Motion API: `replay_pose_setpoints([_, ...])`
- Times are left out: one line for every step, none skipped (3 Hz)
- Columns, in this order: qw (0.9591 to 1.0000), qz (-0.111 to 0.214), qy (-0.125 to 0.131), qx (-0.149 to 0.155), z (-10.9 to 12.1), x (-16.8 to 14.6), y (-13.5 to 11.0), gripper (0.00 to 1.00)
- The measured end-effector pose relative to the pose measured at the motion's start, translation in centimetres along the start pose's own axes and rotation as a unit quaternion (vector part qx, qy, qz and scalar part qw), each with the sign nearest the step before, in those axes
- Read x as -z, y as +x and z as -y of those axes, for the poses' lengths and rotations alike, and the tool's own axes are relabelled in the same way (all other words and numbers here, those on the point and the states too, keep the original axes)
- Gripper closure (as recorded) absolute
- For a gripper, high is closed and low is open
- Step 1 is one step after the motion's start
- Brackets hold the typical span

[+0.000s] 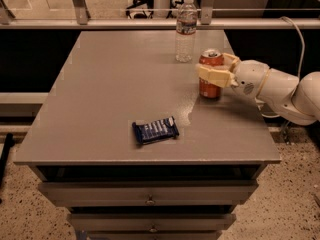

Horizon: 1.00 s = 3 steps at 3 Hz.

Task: Place coke can upright

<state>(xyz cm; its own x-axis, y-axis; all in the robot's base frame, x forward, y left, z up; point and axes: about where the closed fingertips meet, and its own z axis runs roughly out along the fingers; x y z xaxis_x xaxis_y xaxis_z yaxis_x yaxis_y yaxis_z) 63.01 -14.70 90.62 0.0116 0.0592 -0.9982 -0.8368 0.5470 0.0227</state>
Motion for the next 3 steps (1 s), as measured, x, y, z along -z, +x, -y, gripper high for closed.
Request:
replay_pose_setpoints([0.9998, -0.004, -0.017, 0.005, -1.4, 1.2, 1.2, 0.17])
replay_pose_setpoints([0.9993, -0.019, -0.029, 0.015, -2.4, 2.3, 1.4, 0.0])
replay_pose_setpoints([0.9958, -0.081, -0.037, 0.022, -2.8, 5.1, 0.8, 0.0])
